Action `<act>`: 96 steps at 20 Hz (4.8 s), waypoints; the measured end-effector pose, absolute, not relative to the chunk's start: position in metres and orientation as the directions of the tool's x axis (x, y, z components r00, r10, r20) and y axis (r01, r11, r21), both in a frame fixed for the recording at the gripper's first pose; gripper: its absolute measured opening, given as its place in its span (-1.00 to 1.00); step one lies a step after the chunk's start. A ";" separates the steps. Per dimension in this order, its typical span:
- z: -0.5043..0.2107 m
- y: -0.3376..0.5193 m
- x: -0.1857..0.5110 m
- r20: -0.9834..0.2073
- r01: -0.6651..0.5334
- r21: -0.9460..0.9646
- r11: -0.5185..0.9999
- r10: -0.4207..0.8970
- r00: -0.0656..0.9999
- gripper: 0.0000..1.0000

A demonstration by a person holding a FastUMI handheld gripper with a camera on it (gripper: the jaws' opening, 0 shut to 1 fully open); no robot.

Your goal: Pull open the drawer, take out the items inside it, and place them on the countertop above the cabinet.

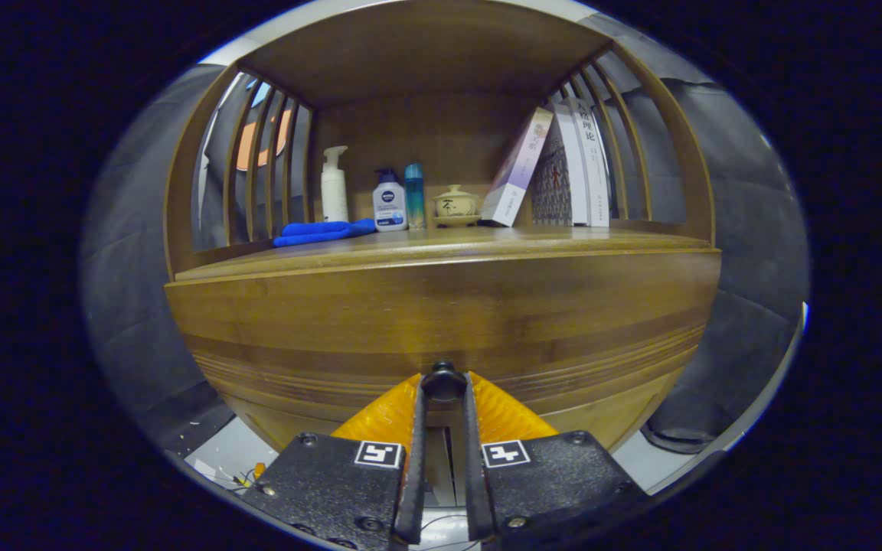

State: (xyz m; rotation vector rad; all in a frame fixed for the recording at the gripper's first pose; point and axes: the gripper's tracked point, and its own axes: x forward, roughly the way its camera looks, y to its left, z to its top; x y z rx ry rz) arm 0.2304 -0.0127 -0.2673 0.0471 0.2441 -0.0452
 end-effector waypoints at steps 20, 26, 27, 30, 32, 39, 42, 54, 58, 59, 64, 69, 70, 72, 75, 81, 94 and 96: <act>-0.260 -0.034 0.197 -0.221 0.043 0.053 0.998 -0.030 0.975 -0.26; -0.259 -0.012 0.211 -0.217 0.007 -0.030 1.000 -0.014 0.976 0.20; -0.258 -0.010 0.213 -0.218 0.009 -0.034 0.999 -0.016 0.976 0.20; -0.260 -0.010 0.221 -0.233 0.015 -0.039 0.999 -0.024 0.972 0.20; -0.259 -0.011 0.223 -0.235 0.026 -0.031 0.999 -0.032 0.972 0.18; -0.260 -0.013 0.222 -0.248 0.045 -0.025 0.999 -0.050 0.967 -0.45; -0.261 -0.013 0.222 -0.258 0.035 -0.022 0.999 -0.039 0.965 -0.51; -0.263 -0.012 0.177 -0.272 0.029 0.006 1.000 -0.026 0.962 -0.54; -0.263 -0.012 0.158 -0.267 0.024 -0.002 1.000 -0.024 0.963 -0.54; -0.263 -0.013 0.153 -0.268 0.024 -0.003 1.000 -0.024 0.963 -0.54; -0.264 -0.012 0.132 -0.267 0.021 -0.003 1.000 -0.021 0.963 -0.54; -0.265 -0.012 0.110 -0.275 0.012 0.016 1.000 -0.008 0.961 -0.54; -0.265 -0.012 0.106 -0.274 0.011 0.011 1.000 -0.008 0.962 -0.54; -0.266 -0.013 0.098 -0.272 0.008 0.002 1.000 -0.007 0.962 -0.54; -0.270 -0.013 0.084 -0.283 0.001 0.000 1.000 -0.001 0.959 -0.54; -0.276 -0.010 0.062 -0.286 -0.019 -0.004 1.000 0.017 0.958 -0.54; -0.266 -0.014 0.043 -0.279 -0.037 0.024 0.999 0.042 0.959 -0.14; -0.253 -0.017 0.035 -0.251 -0.045 0.008 0.999 0.045 0.967 0.18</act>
